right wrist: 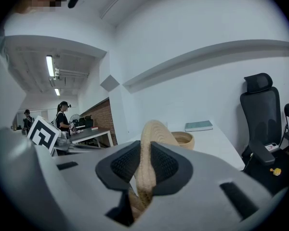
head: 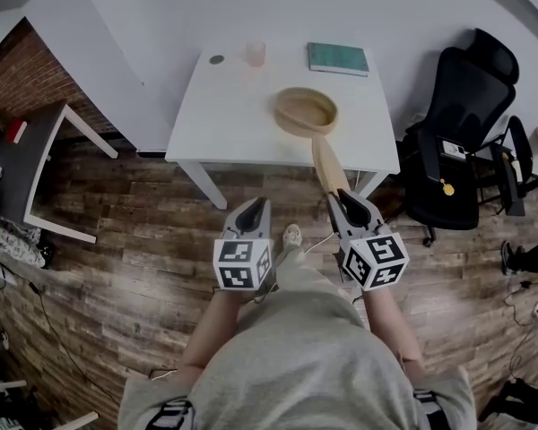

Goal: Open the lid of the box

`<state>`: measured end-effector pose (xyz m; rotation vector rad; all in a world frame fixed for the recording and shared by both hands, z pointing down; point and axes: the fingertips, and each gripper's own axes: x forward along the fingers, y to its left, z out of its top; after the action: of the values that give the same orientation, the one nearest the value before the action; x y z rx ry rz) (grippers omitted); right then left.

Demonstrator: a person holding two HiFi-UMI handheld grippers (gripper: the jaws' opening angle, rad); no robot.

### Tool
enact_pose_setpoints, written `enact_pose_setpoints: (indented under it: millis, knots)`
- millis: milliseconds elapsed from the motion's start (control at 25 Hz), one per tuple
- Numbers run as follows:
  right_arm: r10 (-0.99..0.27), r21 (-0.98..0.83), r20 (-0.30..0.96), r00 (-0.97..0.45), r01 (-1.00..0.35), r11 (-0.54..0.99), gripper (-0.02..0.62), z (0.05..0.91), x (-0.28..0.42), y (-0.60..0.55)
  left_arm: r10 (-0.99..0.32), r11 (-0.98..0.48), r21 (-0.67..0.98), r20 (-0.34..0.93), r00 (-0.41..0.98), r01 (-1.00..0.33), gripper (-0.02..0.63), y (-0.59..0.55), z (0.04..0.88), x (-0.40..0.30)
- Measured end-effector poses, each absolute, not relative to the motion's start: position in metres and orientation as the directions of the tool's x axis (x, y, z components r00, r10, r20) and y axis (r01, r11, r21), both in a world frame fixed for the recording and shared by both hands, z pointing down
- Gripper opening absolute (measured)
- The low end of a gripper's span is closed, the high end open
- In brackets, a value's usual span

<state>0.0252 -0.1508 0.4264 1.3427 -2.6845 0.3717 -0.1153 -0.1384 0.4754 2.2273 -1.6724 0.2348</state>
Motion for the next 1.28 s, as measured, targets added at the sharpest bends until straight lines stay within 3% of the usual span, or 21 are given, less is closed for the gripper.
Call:
enact_pose_setpoints:
  millis: [1280]
  knots:
    - [-0.776, -0.149, 0.224, -0.590, -0.807, 0.571, 0.067, 0.429, 0.023, -0.161, -0.888, -0.280, 0.185, 0.324, 0.328, -0.942, 0.026, -0.153, 0.472, -0.110]
